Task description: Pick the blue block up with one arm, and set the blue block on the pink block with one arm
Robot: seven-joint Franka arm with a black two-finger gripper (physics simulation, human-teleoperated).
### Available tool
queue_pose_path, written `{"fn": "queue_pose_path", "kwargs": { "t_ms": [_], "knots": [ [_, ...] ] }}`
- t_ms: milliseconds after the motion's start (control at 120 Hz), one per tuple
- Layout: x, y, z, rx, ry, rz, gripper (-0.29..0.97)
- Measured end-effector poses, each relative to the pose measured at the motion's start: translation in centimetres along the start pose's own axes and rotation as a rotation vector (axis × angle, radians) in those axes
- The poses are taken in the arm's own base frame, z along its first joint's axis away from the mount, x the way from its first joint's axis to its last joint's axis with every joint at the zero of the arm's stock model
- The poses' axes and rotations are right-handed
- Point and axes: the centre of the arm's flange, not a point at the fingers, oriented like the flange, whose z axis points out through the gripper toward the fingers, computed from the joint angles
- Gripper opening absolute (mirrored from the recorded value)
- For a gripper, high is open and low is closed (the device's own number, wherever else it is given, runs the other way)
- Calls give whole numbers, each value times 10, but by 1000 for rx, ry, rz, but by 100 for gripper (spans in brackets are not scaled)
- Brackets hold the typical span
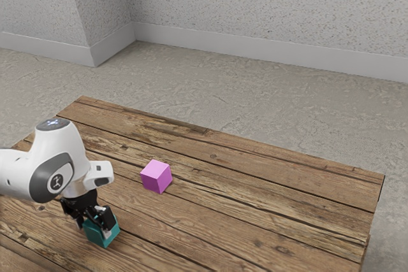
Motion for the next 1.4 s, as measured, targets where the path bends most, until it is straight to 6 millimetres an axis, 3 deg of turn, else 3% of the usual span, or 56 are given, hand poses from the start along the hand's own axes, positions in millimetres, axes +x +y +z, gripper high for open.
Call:
{"fn": "queue_pose_path", "kwargs": {
  "t_ms": [350, 1167, 1283, 1400],
  "knots": [
    [3, 4, 1, 4, 4, 36, 62],
    [12, 10, -7, 21, 52, 125, 34],
    [22, 12, -20, 29, 82, 134, 31],
    [47, 12, -52, 44, 136, 148, 30]
  ]
}}
